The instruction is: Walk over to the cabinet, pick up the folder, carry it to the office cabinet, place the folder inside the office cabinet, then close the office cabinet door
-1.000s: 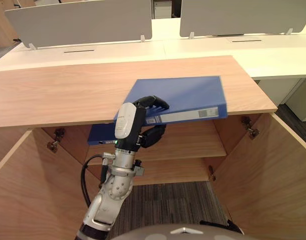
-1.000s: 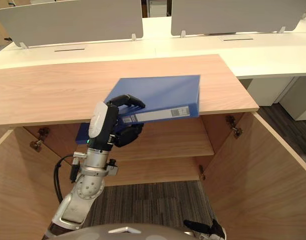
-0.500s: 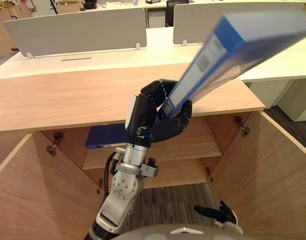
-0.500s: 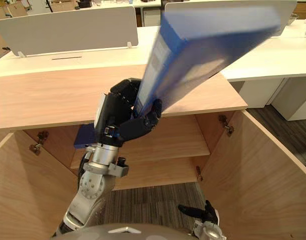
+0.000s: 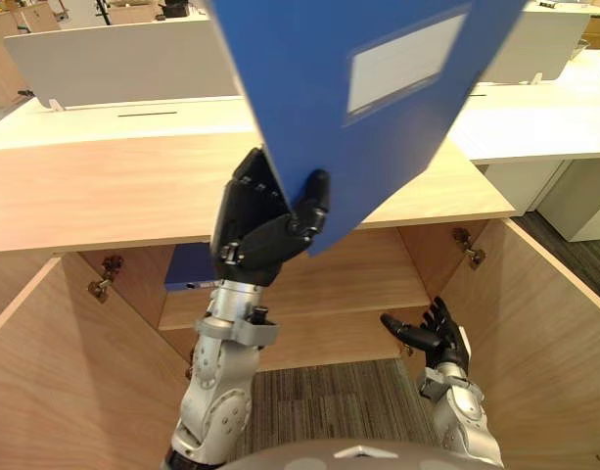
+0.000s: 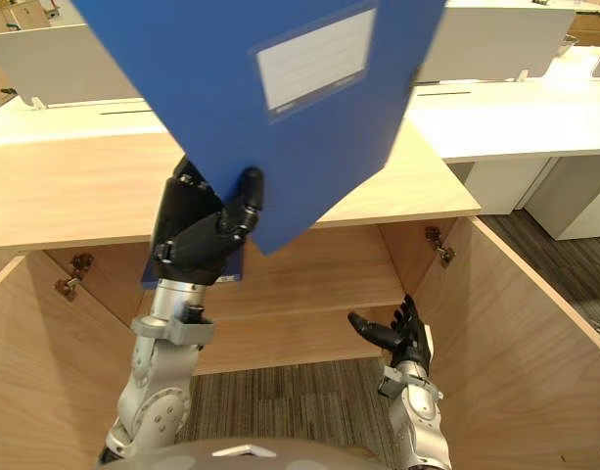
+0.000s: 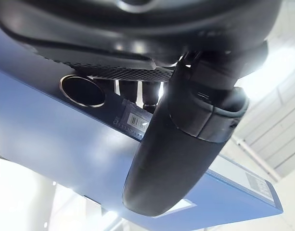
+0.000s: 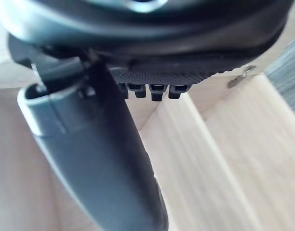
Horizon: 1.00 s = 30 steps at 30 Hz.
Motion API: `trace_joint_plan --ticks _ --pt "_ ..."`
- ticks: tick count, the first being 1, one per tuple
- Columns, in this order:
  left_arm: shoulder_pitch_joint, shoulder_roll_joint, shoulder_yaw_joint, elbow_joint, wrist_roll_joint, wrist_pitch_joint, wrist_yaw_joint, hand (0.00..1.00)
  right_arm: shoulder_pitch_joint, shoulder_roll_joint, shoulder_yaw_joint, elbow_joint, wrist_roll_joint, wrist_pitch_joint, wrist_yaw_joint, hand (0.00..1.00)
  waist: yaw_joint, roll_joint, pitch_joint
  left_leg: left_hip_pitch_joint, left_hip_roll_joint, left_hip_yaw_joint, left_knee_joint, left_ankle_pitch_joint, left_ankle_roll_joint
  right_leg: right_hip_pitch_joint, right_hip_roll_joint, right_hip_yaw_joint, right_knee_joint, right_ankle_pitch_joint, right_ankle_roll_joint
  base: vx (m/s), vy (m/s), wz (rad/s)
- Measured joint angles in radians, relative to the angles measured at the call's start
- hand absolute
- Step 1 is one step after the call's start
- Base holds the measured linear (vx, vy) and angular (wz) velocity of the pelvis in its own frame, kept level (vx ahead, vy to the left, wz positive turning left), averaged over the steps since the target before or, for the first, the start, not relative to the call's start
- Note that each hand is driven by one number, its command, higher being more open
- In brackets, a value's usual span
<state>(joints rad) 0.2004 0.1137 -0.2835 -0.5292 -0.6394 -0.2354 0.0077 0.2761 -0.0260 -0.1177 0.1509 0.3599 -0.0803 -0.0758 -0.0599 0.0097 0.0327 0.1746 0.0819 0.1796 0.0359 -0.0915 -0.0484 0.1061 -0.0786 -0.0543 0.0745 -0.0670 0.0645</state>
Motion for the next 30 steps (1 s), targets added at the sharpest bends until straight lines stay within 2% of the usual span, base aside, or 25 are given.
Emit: trace_joint_plan --ticks 6,11,19,30 --pt "0.093 0.0 0.073 0.002 -0.005 0.029 -0.023 0.0 0.036 0.003 0.003 -0.301 0.037 -0.034 0.084 1.0 -0.002 -0.011 0.007 0.003 0.0 0.004 0.0 -0.001 0.001 0.0 0.001 0.004 -0.008 0.004 0.001 0.0 0.001 -0.01" --pt "0.113 0.002 0.079 0.005 -0.019 0.038 -0.062 0.0 0.029 -0.007 0.023 -0.436 0.036 -0.062 0.14 1.0 0.001 -0.01 0.009 0.004 -0.001 0.023 0.0 -0.005 0.004 0.0 0.002 0.023 -0.029 0.02 0.003 -0.01 0.016 -0.1" --pt "0.114 0.003 0.083 0.038 -0.03 0.063 -0.127 0.0 0.006 -0.047 0.021 -0.539 0.033 -0.065 0.151 1.0 -0.001 0.005 0.021 0.012 -0.002 0.052 0.002 -0.015 0.008 -0.001 0.003 0.05 -0.038 0.028 0.007 -0.01 0.011 -0.12" --pt "0.113 0.042 0.099 0.114 -0.086 0.071 -0.22 0.0 -0.17 -0.216 0.02 -0.579 0.031 -0.099 0.171 1.0 0.001 0.0 0.026 0.009 -0.004 0.056 0.002 -0.018 0.009 -0.001 0.002 0.055 -0.051 0.037 0.011 0.0 0.0 -0.01"
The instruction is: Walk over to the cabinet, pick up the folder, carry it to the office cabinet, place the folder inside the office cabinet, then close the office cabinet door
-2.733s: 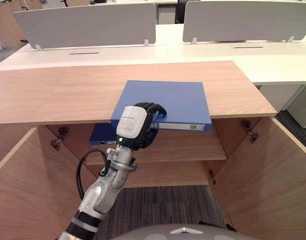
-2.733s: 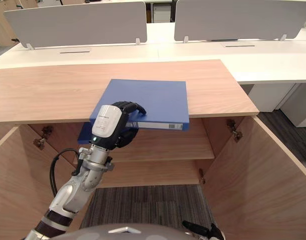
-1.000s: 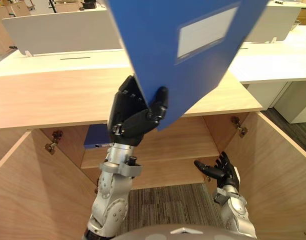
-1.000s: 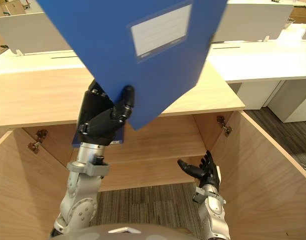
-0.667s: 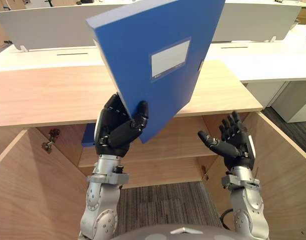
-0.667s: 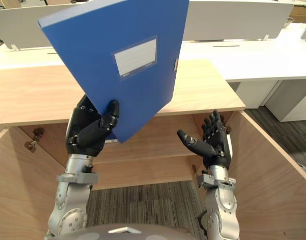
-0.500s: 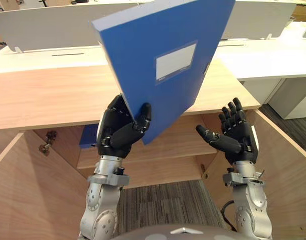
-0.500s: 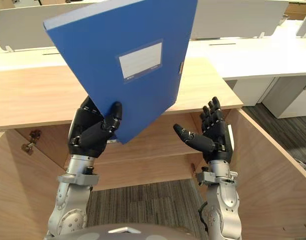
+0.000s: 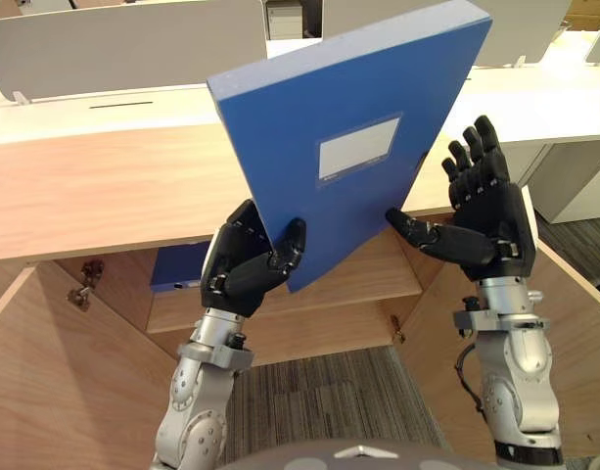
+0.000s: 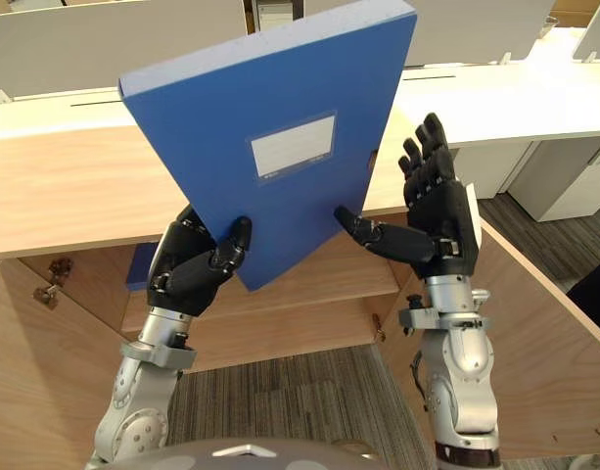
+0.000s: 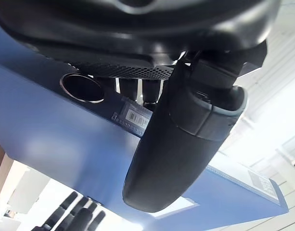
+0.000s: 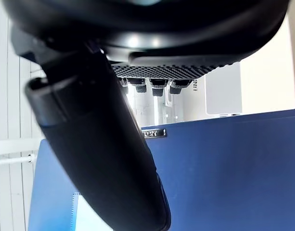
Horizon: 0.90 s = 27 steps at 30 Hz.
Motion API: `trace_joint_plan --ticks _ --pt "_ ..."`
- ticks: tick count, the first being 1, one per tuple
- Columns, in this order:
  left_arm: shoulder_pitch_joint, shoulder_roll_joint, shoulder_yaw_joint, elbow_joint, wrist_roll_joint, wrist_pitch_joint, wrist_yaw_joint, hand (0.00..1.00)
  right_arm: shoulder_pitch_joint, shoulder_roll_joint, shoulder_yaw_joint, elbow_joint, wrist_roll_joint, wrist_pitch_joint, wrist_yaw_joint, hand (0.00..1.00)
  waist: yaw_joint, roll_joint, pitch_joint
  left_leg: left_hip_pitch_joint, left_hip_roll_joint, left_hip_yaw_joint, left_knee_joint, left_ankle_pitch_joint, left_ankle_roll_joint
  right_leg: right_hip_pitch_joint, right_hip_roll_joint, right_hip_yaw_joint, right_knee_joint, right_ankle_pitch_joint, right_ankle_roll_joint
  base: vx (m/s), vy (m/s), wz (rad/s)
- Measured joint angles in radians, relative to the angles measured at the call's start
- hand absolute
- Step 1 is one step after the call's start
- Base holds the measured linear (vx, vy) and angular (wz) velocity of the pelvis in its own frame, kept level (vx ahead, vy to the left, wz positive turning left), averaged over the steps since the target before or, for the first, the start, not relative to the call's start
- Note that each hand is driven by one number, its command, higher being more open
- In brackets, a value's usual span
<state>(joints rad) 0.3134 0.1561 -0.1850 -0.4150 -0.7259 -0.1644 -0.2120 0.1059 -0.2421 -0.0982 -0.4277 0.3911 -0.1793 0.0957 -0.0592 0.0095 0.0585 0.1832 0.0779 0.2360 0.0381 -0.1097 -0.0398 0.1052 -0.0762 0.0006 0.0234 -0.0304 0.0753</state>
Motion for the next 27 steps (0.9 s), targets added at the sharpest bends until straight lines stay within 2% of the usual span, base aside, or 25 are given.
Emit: trace_joint_plan --ticks 6,10,17,18,27 --pt "-0.007 0.046 0.001 0.073 -0.008 0.006 -0.017 0.0 -0.063 -0.082 0.003 0.016 -0.006 0.0 0.036 1.0 0.0 0.0 0.001 -0.007 0.0 0.0 0.001 0.0 0.0 0.0 0.0 -0.001 -0.011 0.007 0.001 0.0 0.0 0.0" --pt "-0.017 0.077 0.002 0.097 -0.008 0.025 -0.022 0.0 -0.112 -0.141 0.017 0.082 -0.005 0.0 0.06 1.0 0.002 -0.001 0.001 -0.008 -0.001 -0.001 0.001 0.0 0.0 0.0 -0.001 -0.002 -0.011 0.008 0.0 0.0 0.0 0.0" --pt "-0.077 0.113 0.014 0.132 -0.02 0.025 -0.062 0.0 -0.176 -0.23 0.054 0.23 0.011 0.001 0.126 1.0 0.004 0.0 0.001 -0.014 -0.002 -0.005 0.001 0.0 0.0 0.0 -0.002 -0.007 -0.011 0.008 0.0 0.0 0.0 0.0" --pt "-0.085 0.119 0.016 0.14 -0.021 0.026 -0.063 0.0 -0.182 -0.246 0.058 0.25 0.025 0.002 0.14 0.0 0.004 -0.001 0.001 -0.015 -0.002 -0.006 0.001 0.0 0.0 0.0 -0.003 -0.008 -0.012 0.008 0.0 0.0 0.0 0.0" --pt "-0.107 0.146 0.042 0.173 -0.028 0.026 -0.073 0.0 -0.217 -0.322 0.127 0.346 0.082 0.025 0.199 0.0 0.005 0.0 0.0 -0.015 -0.008 -0.018 0.001 0.002 0.003 0.003 -0.01 -0.021 -0.013 0.01 0.002 0.0 0.0 0.04"
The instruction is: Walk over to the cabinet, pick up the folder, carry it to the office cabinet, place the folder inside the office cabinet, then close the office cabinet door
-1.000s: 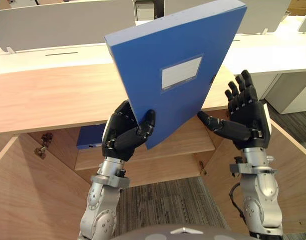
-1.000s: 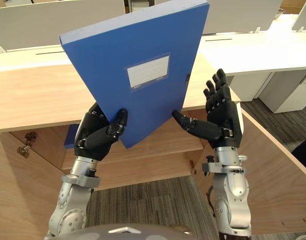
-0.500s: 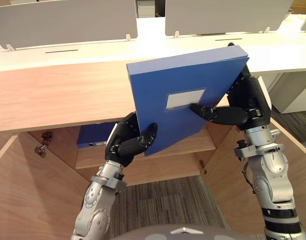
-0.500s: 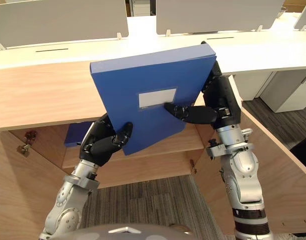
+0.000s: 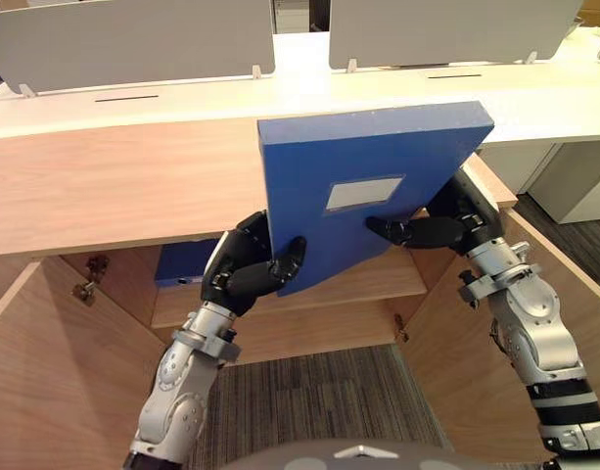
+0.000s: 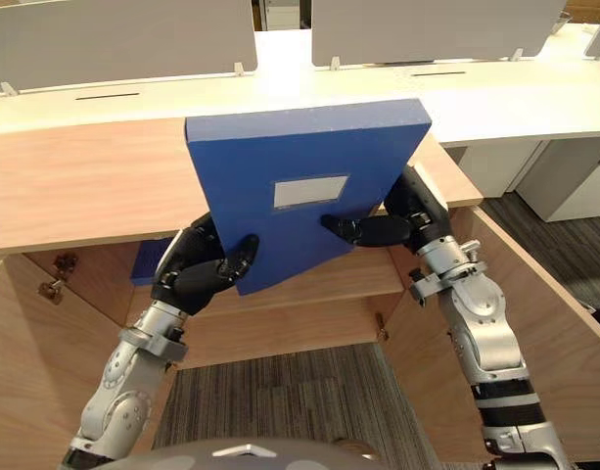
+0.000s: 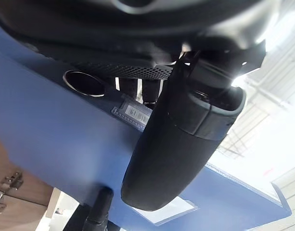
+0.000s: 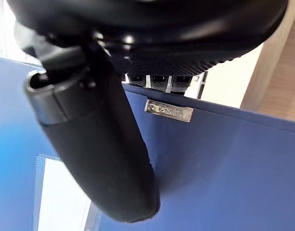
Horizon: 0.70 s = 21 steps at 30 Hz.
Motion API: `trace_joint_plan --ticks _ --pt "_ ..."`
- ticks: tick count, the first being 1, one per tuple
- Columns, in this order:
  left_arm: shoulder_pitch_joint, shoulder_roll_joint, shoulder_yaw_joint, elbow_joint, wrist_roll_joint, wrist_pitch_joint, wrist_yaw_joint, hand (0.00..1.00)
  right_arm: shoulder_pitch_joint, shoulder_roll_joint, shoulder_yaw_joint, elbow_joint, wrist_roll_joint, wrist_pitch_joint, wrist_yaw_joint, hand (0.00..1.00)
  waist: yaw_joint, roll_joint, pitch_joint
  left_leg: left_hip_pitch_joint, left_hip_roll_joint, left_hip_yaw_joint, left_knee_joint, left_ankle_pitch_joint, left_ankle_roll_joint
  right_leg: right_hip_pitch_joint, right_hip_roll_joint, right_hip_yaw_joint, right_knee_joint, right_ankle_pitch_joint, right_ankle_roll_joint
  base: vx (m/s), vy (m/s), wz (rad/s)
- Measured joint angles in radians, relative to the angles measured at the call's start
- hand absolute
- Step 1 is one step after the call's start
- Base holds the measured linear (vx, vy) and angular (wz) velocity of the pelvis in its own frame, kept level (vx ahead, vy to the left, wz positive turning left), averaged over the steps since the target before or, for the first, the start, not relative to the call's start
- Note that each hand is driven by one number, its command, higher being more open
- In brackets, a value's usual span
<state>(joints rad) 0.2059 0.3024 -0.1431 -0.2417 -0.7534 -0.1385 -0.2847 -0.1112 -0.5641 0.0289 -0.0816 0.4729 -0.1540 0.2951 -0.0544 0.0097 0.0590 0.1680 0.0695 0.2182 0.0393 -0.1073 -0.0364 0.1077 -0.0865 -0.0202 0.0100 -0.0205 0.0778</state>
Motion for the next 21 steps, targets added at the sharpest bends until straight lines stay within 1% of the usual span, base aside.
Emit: trace_joint_plan --ticks 4,6,9,10,11,15,16,18,21 --pt "-0.004 0.006 0.037 0.029 0.01 -0.001 0.001 0.0 0.0 0.003 0.035 0.026 0.0 0.019 0.033 0.0 0.001 0.002 -0.002 -0.002 -0.004 -0.005 0.0 0.001 0.002 0.0 -0.004 -0.003 -0.001 0.001 0.002 -0.01 0.0 0.02" --pt "-0.004 0.001 0.037 0.035 0.01 0.0 0.003 0.0 0.0 0.008 0.036 0.031 -0.002 0.019 0.041 0.0 0.003 0.002 -0.002 -0.003 -0.005 -0.006 0.0 0.002 0.002 0.0 -0.005 -0.004 -0.001 0.002 0.002 0.0 0.0 0.0" --pt "-0.004 -0.025 0.033 0.037 0.022 0.0 0.006 0.0 0.0 0.021 0.041 0.028 -0.007 0.018 0.062 0.0 0.004 0.003 -0.003 -0.006 -0.007 -0.007 0.0 0.003 0.004 0.0 -0.007 -0.006 -0.006 0.006 0.002 0.0 0.0 0.0" --pt "-0.004 -0.032 0.032 0.038 0.023 0.0 0.006 0.0 0.0 0.044 0.04 0.026 -0.007 0.017 0.065 0.0 0.004 0.003 -0.003 -0.007 -0.006 -0.007 0.0 0.004 0.005 0.0 -0.007 -0.006 -0.008 0.008 0.003 0.0 0.0 0.0" --pt "-0.004 -0.037 0.034 0.039 0.028 0.0 0.009 1.0 0.0 0.066 0.038 0.027 -0.007 0.017 0.062 0.0 0.004 0.004 -0.004 -0.007 -0.006 -0.007 0.0 0.004 0.005 0.0 -0.007 -0.006 -0.008 0.008 0.002 0.0 0.0 0.0" --pt "-0.004 -0.078 0.058 0.039 0.066 -0.007 0.027 1.0 0.0 0.127 0.032 0.026 -0.026 0.017 0.049 0.0 0.006 0.006 -0.01 -0.011 -0.007 -0.011 -0.001 0.008 0.006 0.0 -0.008 -0.008 -0.014 0.013 0.003 0.0 0.0 0.0" --pt "-0.004 -0.079 0.058 0.039 0.067 -0.007 0.027 1.0 0.0 0.128 0.032 0.026 -0.027 0.017 0.049 0.0 0.006 0.006 -0.01 -0.011 -0.007 -0.011 -0.001 0.008 0.007 0.0 -0.008 -0.008 -0.014 0.013 0.003 -0.02 -0.011 0.04" --pt "-0.003 -0.126 0.089 0.033 0.096 -0.017 0.042 1.0 0.016 0.176 0.028 0.007 -0.049 0.019 0.029 0.0 0.012 0.006 -0.011 -0.014 -0.007 -0.016 -0.002 0.011 0.006 0.001 -0.008 -0.012 -0.018 0.014 0.003 -0.02 -0.014 0.05" --pt "0.009 -0.174 0.107 0.016 0.101 -0.039 0.061 1.0 0.038 0.214 0.024 -0.02 -0.067 0.019 0.007 0.0 0.019 0.008 -0.012 -0.016 -0.007 -0.022 -0.003 0.012 0.006 0.004 -0.008 -0.019 -0.024 0.014 0.003 0.0 -0.013 0.07"
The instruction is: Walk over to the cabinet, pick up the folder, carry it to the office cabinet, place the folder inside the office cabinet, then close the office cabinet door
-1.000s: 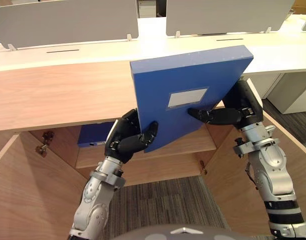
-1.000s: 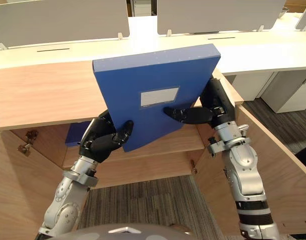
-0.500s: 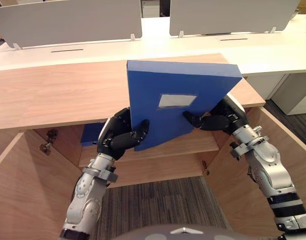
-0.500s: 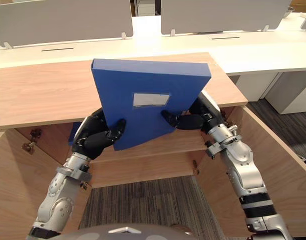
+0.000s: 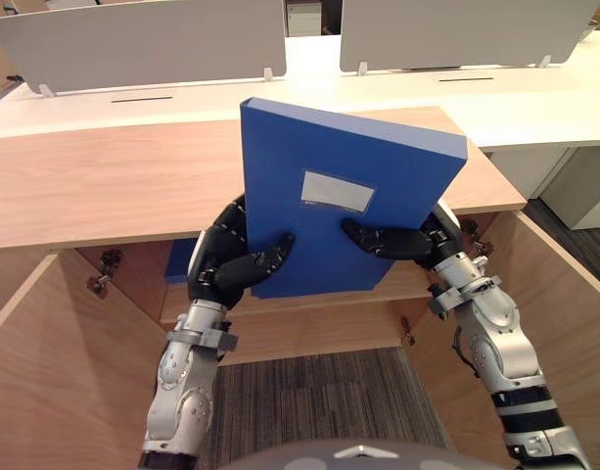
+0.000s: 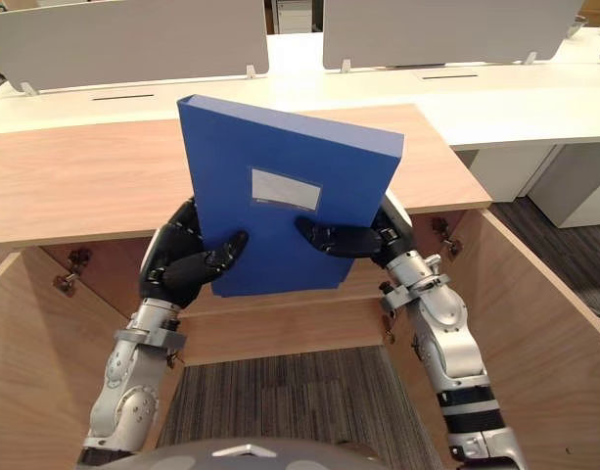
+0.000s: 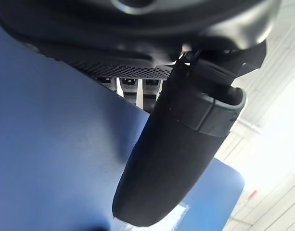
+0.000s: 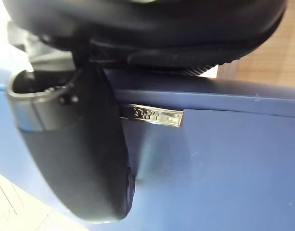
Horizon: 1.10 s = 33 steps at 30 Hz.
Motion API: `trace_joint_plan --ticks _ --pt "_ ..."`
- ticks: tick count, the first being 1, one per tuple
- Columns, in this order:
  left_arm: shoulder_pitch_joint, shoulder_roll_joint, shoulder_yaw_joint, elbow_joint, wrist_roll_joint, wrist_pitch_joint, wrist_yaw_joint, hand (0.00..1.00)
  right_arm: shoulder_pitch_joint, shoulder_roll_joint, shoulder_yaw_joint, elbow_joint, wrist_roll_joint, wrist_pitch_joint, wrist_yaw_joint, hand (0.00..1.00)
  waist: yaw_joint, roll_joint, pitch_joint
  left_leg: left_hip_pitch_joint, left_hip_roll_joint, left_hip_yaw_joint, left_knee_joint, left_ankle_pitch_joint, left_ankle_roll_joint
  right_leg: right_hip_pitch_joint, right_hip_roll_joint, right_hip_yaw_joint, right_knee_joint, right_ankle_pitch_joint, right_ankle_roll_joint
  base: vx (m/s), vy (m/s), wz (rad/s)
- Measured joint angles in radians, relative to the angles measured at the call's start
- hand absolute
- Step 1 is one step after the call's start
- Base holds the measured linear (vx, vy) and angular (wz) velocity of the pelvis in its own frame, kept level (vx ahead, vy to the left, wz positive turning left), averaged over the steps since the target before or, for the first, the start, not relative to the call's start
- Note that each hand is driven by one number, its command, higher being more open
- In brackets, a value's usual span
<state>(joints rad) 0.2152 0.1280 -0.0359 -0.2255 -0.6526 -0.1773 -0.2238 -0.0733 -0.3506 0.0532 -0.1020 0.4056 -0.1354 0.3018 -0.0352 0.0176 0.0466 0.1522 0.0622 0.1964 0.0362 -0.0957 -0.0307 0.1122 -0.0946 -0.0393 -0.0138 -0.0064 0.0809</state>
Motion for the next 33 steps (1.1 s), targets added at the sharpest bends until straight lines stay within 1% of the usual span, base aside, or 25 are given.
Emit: trace_joint_plan --ticks 3,5,6,8,9,10,12,18,22,23,27,29,30,32,33 --pt "0.035 -0.05 0.023 -0.06 0.053 -0.021 0.028 1.0 0.012 0.046 -0.004 -0.039 -0.024 0.0 -0.007 0.0 0.002 0.001 -0.001 -0.001 0.0 -0.015 -0.002 0.001 -0.001 0.01 0.0 -0.016 -0.009 0.0 0.0 0.01 -0.018 0.15" --pt "0.061 -0.081 0.039 -0.109 0.082 -0.042 0.042 1.0 0.013 0.074 -0.007 -0.069 -0.034 0.0 -0.008 0.0 0.01 0.002 -0.002 -0.004 0.001 -0.019 -0.003 0.002 -0.003 0.01 0.001 -0.02 -0.011 0.0 0.0 0.01 -0.011 0.08" --pt "0.078 -0.103 0.053 -0.137 0.116 -0.058 0.055 1.0 0.013 0.103 -0.021 -0.087 -0.043 0.0 -0.01 0.0 0.014 0.002 -0.002 -0.007 0.001 -0.025 -0.004 0.002 -0.003 0.011 0.001 -0.027 -0.012 0.0 0.0 0.01 -0.011 0.12" --pt "0.089 -0.119 0.066 -0.146 0.145 -0.077 0.074 1.0 0.019 0.127 -0.041 -0.107 -0.052 -0.001 -0.02 0.0 0.02 0.002 -0.006 -0.012 0.0 -0.037 -0.003 0.003 -0.003 0.012 0.0 -0.037 -0.013 0.0 0.0 0.0 -0.009 0.19" --pt "0.097 -0.141 0.093 -0.146 0.162 -0.084 0.092 1.0 0.023 0.138 -0.056 -0.114 -0.052 -0.002 -0.028 0.0 0.026 0.001 -0.012 -0.015 0.0 -0.045 -0.005 0.005 -0.003 0.013 0.0 -0.043 -0.013 0.0 0.0 0.0 -0.005 0.17" --pt "0.099 -0.146 0.101 -0.146 0.164 -0.084 0.096 1.0 0.024 0.141 -0.06 -0.116 -0.052 -0.002 -0.028 0.0 0.028 0.0 -0.013 -0.015 0.001 -0.046 -0.005 0.006 -0.004 0.013 0.0 -0.044 -0.013 -0.001 0.0 0.0 -0.002 0.14" --pt "0.131 -0.186 0.163 -0.15 0.197 -0.098 0.14 1.0 0.03 0.16 -0.077 -0.123 -0.052 -0.003 -0.037 0.0 0.031 -0.002 -0.019 -0.017 0.001 -0.057 -0.013 0.013 -0.004 0.015 0.0 -0.055 -0.015 -0.001 0.0 0.0 -0.012 0.13" --pt "0.218 -0.214 0.257 -0.151 0.305 -0.099 0.227 1.0 0.073 0.168 -0.095 -0.136 -0.053 -0.003 -0.057 0.0 0.036 -0.012 -0.025 -0.026 -0.001 -0.101 -0.021 0.023 -0.009 0.034 -0.001 -0.096 -0.018 -0.015 -0.004 -0.02 -0.025 0.22" --pt "0.245 -0.219 0.295 -0.141 0.313 -0.1 0.249 1.0 0.09 0.169 -0.11 -0.146 -0.053 -0.003 -0.062 0.0 0.045 -0.02 -0.031 -0.033 0.003 -0.126 -0.041 0.039 -0.016 0.031 0.004 -0.121 -0.018 -0.021 -0.005 -0.02 -0.037 0.2" --pt "0.247 -0.224 0.299 -0.123 0.313 -0.1 0.258 1.0 0.09 0.166 -0.112 -0.146 -0.053 -0.003 -0.064 0.0 0.053 -0.02 -0.031 -0.033 0.004 -0.127 -0.044 0.041 -0.017 0.031 0.006 -0.123 -0.018 -0.022 -0.006 0.0 -0.018 0.07" --pt "0.251 -0.229 0.329 -0.026 0.34 -0.099 0.283 1.0 0.09 0.161 -0.112 -0.146 -0.053 -0.003 -0.065 0.0 0.058 -0.021 -0.031 -0.035 0.004 -0.137 -0.047 0.042 -0.019 0.03 0.006 -0.132 -0.018 -0.026 -0.007 0.02 -0.003 0.08" --pt "0.251 -0.229 0.336 0.065 0.348 -0.098 0.289 1.0 0.09 0.151 -0.111 -0.146 -0.052 -0.003 -0.065 0.0 0.059 -0.022 -0.032 -0.035 0.003 -0.14 -0.047 0.042 -0.019 0.028 0.005 -0.135 -0.018 -0.027 -0.006 0.03 0.015 0.05" --pt "0.25 -0.222 0.335 0.144 0.351 -0.091 0.289 1.0 0.09 0.143 -0.11 -0.146 -0.052 -0.003 -0.065 0.0 0.059 -0.023 -0.032 -0.036 0.003 -0.14 -0.047 0.042 -0.019 0.028 0.005 -0.135 -0.018 -0.027 -0.006 0.0 0.0 0.0" --pt "0.249 -0.221 0.334 0.23 0.357 -0.076 0.289 1.0 0.09 0.142 -0.108 -0.146 -0.051 -0.003 -0.065 0.0 0.059 -0.025 -0.033 -0.036 0.003 -0.14 -0.048 0.042 -0.019 0.026 0.005 -0.135 -0.018 -0.028 -0.006 0.0 0.0 0.0" --pt "0.246 -0.219 0.333 0.305 0.368 -0.068 0.288 1.0 0.09 0.141 -0.106 -0.147 -0.051 -0.003 -0.066 0.0 0.059 -0.028 -0.034 -0.037 0.003 -0.138 -0.049 0.041 -0.019 0.023 0.005 -0.133 -0.018 -0.028 -0.006 0.01 0.017 -0.03"
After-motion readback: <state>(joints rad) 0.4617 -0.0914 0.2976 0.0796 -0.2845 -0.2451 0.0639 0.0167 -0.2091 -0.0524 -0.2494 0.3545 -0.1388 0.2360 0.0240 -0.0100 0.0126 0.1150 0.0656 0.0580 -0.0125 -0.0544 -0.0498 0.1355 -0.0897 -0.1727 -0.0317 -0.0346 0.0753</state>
